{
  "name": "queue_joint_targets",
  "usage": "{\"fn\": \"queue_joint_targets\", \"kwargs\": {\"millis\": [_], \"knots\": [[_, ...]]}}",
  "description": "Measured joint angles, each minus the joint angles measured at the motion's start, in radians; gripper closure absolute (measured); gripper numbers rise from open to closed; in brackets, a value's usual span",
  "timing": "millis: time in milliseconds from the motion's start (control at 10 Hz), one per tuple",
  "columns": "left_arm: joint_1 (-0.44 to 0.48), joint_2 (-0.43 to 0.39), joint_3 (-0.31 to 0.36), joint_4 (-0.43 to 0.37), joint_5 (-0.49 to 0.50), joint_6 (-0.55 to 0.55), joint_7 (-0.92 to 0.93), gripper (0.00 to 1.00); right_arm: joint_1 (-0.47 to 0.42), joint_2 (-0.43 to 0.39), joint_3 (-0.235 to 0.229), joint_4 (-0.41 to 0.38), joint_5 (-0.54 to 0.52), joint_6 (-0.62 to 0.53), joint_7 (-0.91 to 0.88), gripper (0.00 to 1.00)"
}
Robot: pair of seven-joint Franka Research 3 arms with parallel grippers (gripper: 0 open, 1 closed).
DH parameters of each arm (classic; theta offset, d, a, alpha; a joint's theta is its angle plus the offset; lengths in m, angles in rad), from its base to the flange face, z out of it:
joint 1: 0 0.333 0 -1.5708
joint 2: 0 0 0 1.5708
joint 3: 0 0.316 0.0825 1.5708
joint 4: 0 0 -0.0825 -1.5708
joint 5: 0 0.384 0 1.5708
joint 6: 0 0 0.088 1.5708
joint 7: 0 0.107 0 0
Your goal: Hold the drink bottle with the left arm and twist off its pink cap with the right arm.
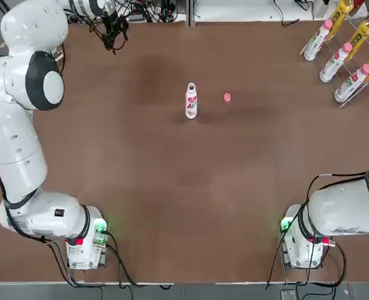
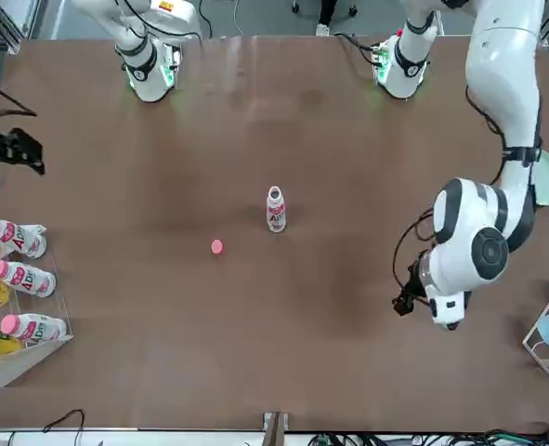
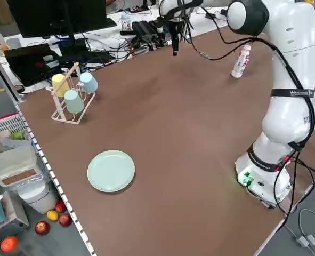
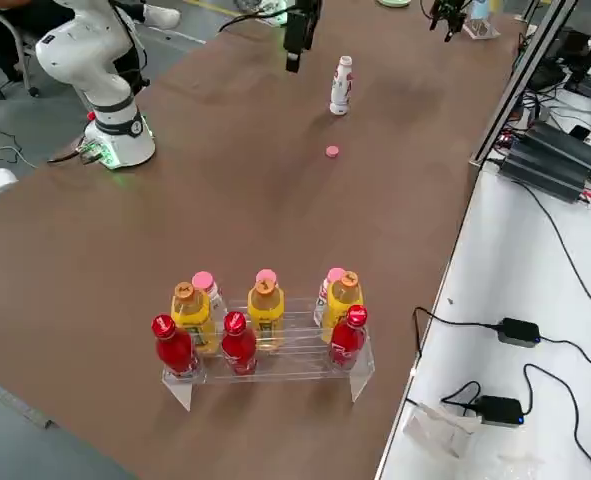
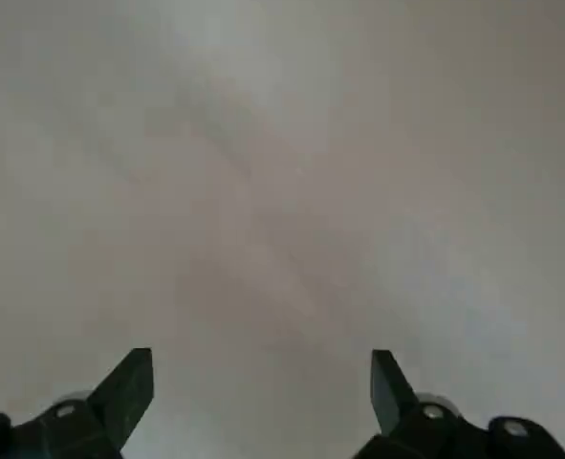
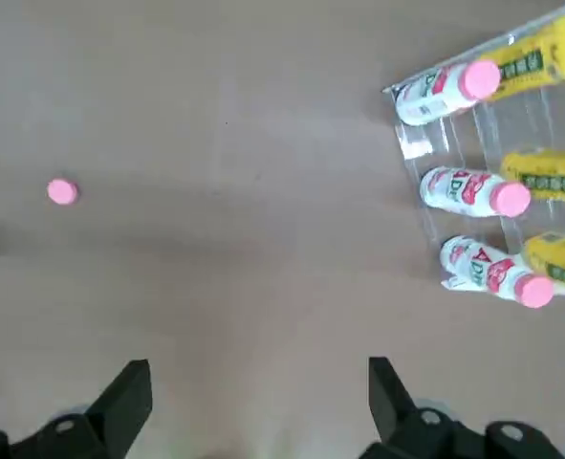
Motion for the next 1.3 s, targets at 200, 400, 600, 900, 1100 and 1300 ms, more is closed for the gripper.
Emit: {"fn": "queue_joint_targets", "kwargs": {"millis": [200,400,600,900,1100,1300], "knots": [[0.039,-0.003,0.002,0.024,0.070,-0.074,0.100,0.00,-0.017,0.000,-0.037,-0.015,0.032,-0.004,0.000,0.00],[0.087,-0.024,0.003,0.060,0.089,-0.178,0.205,0.00,0.031,-0.006,-0.069,-0.016,0.030,0.010,0.006,0.00],[0.139,-0.074,0.003,0.068,0.090,-0.241,0.292,0.00,0.042,-0.012,-0.074,-0.016,0.029,0.029,0.009,0.00],[0.207,-0.168,0.026,0.071,0.085,-0.259,0.547,0.00,0.042,-0.012,-0.083,-0.016,0.030,0.055,0.009,0.00],[0.222,-0.298,0.109,0.058,0.026,-0.316,0.756,0.00,0.042,-0.012,-0.084,-0.015,0.030,0.070,0.007,0.00],[0.279,-0.449,0.130,0.028,-0.053,-0.377,0.821,0.00,0.035,-0.012,-0.091,-0.015,0.030,0.073,0.007,0.00]]}}
